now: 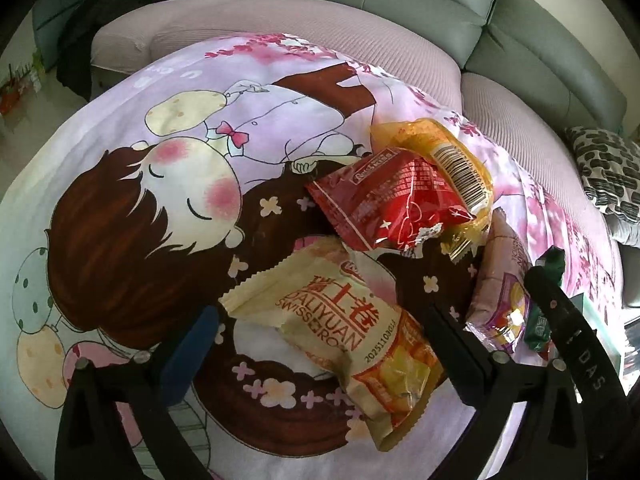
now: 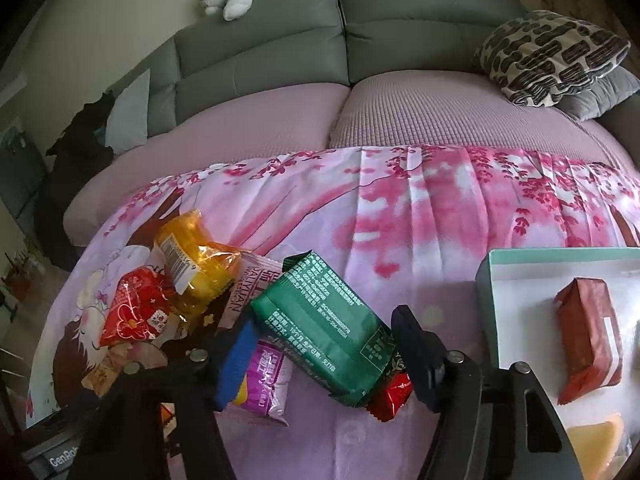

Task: Organize snacks
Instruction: 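Grasp the green box with the right gripper while the left gripper grasps the cream pastry bag, then carry the green packet and cream pastry bag over the tray with both grippers, then open both grippers to drop the green packet and pastry bag into the tray, then move both grippers back toward the snack pile, then grasp the purple-white pastry packet with the right gripper while the left gripper grasps the red Reese's bag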

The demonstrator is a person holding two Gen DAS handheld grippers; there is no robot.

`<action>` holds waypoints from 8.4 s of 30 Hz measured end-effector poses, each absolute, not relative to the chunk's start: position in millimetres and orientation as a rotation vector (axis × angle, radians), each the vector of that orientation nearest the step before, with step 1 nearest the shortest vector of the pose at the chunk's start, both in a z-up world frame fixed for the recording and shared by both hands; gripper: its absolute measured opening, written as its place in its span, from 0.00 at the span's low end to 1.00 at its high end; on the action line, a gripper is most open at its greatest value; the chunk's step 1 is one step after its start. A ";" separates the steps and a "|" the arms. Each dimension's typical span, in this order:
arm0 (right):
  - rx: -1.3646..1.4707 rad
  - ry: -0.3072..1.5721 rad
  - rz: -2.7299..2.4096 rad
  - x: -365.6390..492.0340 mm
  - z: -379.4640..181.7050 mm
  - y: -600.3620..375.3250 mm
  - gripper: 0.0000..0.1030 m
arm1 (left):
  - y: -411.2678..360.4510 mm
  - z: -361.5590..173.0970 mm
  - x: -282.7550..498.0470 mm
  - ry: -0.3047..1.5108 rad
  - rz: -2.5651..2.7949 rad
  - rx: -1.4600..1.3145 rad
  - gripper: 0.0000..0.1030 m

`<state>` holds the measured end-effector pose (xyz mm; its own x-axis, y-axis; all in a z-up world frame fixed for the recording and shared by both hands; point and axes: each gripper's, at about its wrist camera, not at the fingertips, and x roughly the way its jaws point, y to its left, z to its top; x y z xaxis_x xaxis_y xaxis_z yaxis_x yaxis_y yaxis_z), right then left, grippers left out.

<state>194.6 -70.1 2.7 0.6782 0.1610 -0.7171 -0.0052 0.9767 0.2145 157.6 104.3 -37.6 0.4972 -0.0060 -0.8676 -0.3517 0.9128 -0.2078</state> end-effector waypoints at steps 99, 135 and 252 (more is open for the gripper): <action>0.557 0.600 -0.479 44.1 60.5 -366.8 0.25 | -228.1 60.1 136.9 0.798 -0.440 0.087 0.43; 0.331 0.820 -0.474 79.5 49.9 -328.7 0.66 | -180.8 39.9 169.7 0.905 -0.176 0.038 0.71; 0.191 0.967 0.118 199.7 -9.4 -27.1 0.86 | 122.1 -30.4 220.8 1.022 0.180 -0.368 0.91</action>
<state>199.7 -27.1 -9.4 0.5629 0.1851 -0.8055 -0.0148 0.9767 0.2141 220.8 122.1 -30.4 0.5138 -0.0242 -0.8576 -0.3152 0.9244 -0.2149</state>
